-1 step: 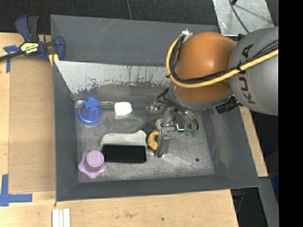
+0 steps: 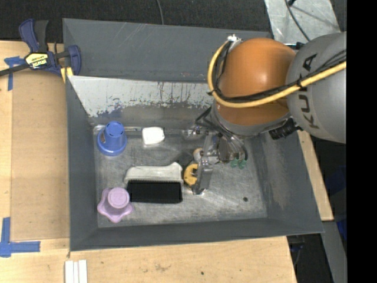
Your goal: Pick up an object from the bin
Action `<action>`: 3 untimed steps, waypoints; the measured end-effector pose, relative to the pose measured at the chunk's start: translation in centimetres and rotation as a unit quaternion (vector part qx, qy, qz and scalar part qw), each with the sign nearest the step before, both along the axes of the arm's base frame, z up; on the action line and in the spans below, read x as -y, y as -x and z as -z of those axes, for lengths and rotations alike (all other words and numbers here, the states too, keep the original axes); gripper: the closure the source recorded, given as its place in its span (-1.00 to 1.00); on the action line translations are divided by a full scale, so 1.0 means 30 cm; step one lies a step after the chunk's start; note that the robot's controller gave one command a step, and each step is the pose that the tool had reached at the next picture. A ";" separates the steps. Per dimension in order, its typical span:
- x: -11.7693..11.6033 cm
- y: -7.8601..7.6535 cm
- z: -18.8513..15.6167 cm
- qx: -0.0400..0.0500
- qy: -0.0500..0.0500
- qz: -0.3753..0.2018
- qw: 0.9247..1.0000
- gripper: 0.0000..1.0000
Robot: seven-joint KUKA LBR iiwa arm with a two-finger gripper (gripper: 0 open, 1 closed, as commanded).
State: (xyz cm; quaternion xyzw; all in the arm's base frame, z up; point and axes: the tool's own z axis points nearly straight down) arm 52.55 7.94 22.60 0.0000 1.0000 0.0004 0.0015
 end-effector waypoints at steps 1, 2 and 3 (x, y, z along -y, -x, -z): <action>-0.078 0.033 0.216 0.002 0.000 0.016 1.000 -1.00; -0.139 0.055 0.271 -0.003 0.001 -0.004 1.000 -1.00; -0.130 0.061 0.352 0.000 0.000 0.031 1.000 -1.00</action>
Offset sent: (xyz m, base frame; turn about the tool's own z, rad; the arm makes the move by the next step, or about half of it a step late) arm -0.0177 0.0516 -0.0660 -0.0333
